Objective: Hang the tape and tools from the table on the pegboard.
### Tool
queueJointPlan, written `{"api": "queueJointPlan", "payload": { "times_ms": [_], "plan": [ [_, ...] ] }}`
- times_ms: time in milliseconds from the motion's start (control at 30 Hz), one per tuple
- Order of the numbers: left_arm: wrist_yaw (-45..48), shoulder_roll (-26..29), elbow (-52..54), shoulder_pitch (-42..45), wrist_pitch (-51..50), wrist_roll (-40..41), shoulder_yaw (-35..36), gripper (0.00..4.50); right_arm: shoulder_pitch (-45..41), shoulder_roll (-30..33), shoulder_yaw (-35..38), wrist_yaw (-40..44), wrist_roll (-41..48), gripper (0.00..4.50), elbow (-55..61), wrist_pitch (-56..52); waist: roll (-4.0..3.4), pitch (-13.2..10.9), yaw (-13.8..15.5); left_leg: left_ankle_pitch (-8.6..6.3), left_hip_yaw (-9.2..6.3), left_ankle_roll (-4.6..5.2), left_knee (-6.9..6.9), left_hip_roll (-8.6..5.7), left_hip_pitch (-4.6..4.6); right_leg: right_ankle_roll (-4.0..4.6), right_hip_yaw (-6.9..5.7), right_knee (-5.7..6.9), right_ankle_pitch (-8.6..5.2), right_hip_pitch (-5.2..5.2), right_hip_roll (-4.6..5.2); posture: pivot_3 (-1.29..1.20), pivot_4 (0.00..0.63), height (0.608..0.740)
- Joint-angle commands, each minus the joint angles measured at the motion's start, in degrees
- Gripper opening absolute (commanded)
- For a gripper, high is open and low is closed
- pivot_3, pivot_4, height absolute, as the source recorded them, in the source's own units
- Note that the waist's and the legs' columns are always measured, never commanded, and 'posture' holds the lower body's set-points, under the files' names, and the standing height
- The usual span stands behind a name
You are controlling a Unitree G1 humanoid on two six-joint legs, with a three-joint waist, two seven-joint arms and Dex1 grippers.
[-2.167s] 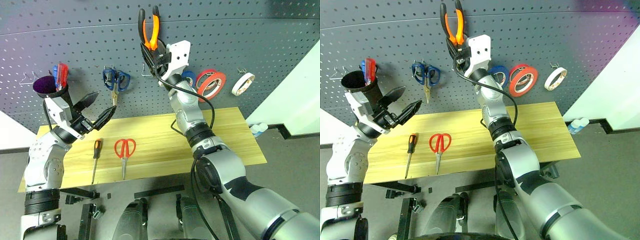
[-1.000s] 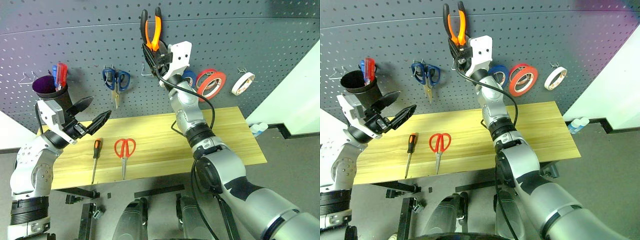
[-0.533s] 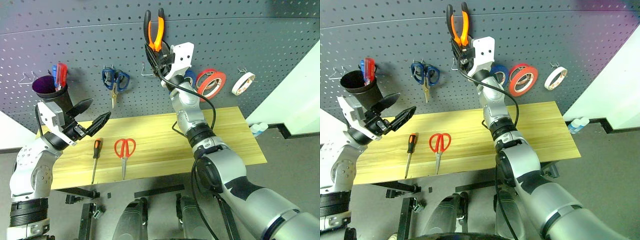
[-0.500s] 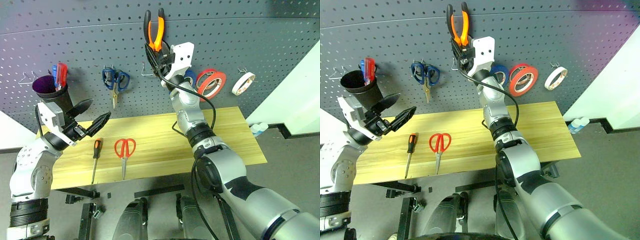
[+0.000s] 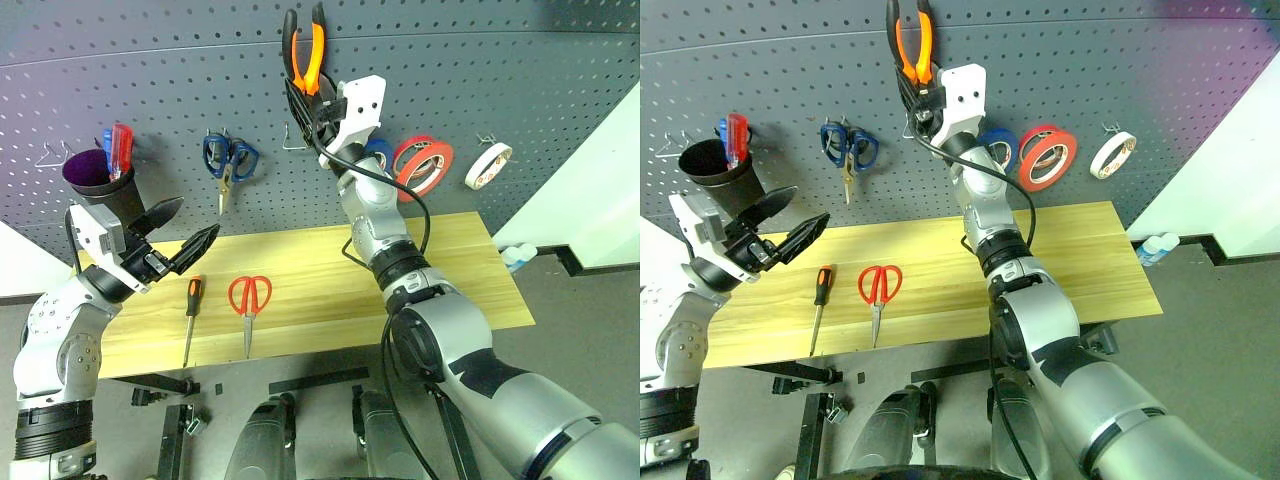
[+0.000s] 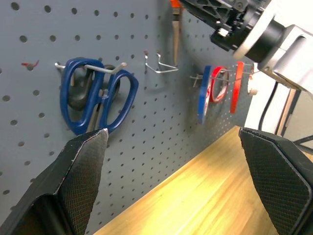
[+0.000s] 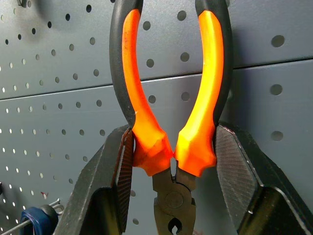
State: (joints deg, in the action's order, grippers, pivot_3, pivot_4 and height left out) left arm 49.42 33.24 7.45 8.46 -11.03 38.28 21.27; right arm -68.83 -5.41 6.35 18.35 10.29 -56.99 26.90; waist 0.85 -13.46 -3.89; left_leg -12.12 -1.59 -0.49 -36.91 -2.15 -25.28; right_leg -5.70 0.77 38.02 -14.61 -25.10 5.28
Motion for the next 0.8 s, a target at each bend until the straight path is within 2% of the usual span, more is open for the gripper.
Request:
{"api": "queueJointPlan", "payload": {
  "times_ms": [33, 567, 800],
  "plan": [
    [-0.52, 0.78, 3.19, -1.31, -0.39, 1.35, 2.24, 4.5, -2.96, -0.06, 0.94, 0.18, 0.43, 2.08, -0.27, 2.26, 0.01, -0.17, -0.03, 0.0, 0.0, 0.0, 0.03, 0.0, 0.0, 0.0, 0.0, -0.03, 0.0, 0.0, 0.0, 0.04, 0.268, 0.727],
    [-1.13, 1.23, 3.58, -1.45, -1.3, 1.57, 2.31, 4.5, -0.19, -0.82, -0.34, -0.28, -2.76, 2.08, -3.29, 3.97, 0.02, -1.1, 0.09, 0.0, 0.0, 0.0, 0.12, 0.0, -0.02, 0.03, 0.02, -0.11, -0.01, -0.04, 0.06, 0.03, 0.276, 0.727],
    [-1.05, 0.72, 2.58, -0.28, -0.88, 1.06, 1.64, 4.5, 1.17, -1.01, -0.68, -0.15, -3.07, 4.36, -2.11, 3.81, 0.04, -1.25, 0.0, 0.0, 0.0, 0.0, 0.21, 0.0, -0.04, 0.03, 0.01, -0.17, -0.01, -0.08, 0.06, 0.02, 0.268, 0.727]
  ]
}}
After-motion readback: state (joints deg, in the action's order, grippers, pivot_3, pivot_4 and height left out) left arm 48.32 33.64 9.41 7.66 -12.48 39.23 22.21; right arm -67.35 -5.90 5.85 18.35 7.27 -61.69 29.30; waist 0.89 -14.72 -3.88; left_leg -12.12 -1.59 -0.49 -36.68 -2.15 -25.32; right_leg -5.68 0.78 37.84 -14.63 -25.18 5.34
